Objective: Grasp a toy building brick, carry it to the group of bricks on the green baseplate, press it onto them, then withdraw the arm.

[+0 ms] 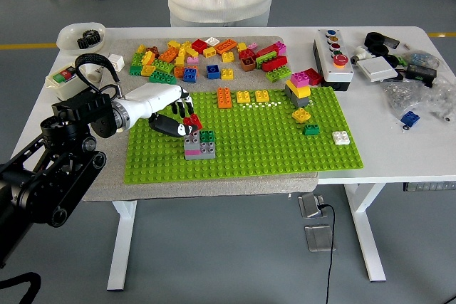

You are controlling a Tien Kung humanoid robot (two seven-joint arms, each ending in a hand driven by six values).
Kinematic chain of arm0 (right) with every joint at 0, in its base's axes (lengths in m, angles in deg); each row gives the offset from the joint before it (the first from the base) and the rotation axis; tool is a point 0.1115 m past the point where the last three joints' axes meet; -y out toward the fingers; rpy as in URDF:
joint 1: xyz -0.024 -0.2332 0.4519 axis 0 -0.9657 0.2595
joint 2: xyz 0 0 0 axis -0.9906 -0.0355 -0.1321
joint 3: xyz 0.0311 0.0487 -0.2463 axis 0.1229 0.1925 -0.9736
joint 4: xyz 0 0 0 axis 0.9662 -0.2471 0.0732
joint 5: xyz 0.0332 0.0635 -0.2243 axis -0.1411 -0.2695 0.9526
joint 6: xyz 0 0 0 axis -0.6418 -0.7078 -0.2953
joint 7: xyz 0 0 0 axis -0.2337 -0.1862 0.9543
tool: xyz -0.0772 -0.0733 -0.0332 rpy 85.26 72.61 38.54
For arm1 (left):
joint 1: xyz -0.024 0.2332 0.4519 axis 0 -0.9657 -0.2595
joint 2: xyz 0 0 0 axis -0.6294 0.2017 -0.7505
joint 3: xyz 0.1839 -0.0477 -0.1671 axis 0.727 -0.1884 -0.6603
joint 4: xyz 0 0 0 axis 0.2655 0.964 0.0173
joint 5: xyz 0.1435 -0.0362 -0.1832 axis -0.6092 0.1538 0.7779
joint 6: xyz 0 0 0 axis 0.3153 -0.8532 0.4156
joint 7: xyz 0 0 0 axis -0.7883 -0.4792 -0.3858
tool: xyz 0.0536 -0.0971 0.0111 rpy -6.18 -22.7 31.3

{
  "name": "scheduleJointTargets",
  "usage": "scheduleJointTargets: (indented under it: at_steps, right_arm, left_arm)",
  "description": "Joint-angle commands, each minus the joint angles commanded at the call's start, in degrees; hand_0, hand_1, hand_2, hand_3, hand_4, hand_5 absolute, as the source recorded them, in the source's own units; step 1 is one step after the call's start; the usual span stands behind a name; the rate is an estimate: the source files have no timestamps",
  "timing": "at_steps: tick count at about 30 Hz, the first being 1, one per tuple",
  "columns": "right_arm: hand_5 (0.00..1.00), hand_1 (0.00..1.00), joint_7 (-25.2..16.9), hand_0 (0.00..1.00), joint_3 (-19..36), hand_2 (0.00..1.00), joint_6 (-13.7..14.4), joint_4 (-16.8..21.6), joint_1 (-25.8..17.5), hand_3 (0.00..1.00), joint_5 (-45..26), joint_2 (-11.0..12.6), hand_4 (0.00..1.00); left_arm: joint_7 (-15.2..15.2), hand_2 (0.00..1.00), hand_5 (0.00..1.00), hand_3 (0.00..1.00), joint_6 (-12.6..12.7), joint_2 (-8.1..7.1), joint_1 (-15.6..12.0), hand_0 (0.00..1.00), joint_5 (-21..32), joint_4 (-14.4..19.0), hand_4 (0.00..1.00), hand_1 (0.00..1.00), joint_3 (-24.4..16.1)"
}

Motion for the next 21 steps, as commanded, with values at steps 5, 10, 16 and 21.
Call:
scheduleJointTargets:
  at_steps: [5,10,16,21]
  right_arm:
    - [0.566,0.640,0.0,0.745,-0.1,0.681,0.0,0.0,0.0,0.634,-0.1,0.0,0.851]
    - [0.566,0.640,0.0,0.745,-0.1,0.681,0.0,0.0,0.0,0.634,-0.2,0.0,0.851]
    - [0.564,0.640,0.0,0.745,0.0,0.681,0.0,0.0,0.0,0.634,-0.1,0.0,0.850]
    - [0.564,0.640,0.0,0.745,0.0,0.681,0.0,0.0,0.0,0.634,-0.2,0.0,0.850]
  left_arm:
    - [0.4,0.556,0.400,0.555,0.3,0.01,0.0,0.641,0.0,-0.6,0.649,0.581,0.1]
    - [0.8,0.556,0.400,0.555,0.8,-0.08,0.0,0.642,0.0,-1.2,0.650,0.581,0.2]
    - [1.0,0.555,0.400,0.554,1.2,-0.21,0.0,0.640,0.0,-1.4,0.649,0.581,0.1]
    - [1.2,0.555,0.400,0.554,1.3,-0.38,0.1,0.640,0.0,-1.8,0.649,0.581,0.2]
